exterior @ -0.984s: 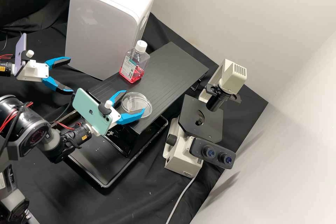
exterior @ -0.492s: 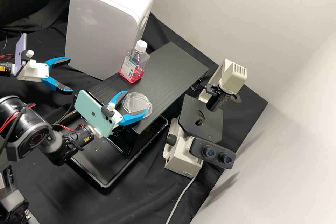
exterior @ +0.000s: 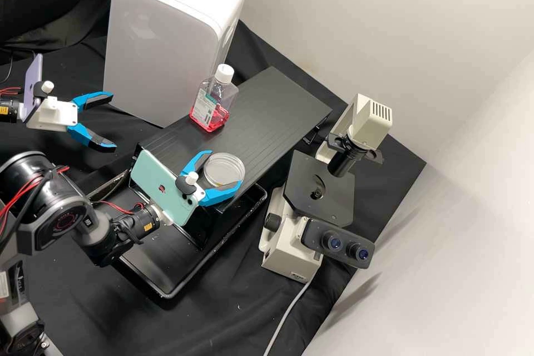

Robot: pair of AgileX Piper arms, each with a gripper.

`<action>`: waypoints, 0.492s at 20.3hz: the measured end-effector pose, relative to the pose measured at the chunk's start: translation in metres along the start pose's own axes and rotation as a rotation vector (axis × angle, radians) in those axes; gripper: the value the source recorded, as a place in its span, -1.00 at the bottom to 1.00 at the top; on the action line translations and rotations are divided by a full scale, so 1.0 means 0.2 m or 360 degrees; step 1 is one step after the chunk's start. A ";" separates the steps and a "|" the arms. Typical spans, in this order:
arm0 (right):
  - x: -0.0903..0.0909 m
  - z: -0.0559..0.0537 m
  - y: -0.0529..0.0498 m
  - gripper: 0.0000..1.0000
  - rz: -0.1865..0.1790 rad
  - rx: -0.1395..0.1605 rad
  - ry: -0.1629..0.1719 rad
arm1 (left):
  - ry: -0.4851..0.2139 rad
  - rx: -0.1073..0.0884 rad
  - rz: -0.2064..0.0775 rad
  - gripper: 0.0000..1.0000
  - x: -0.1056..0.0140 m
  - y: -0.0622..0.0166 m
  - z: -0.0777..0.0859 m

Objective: Place the lid on the petri dish

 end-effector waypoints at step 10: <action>0.01 -0.01 -0.03 1.00 -0.0076 0.0038 -0.0018 | 0.0000 0.0000 0.0000 1.00 0.00 0.000 0.00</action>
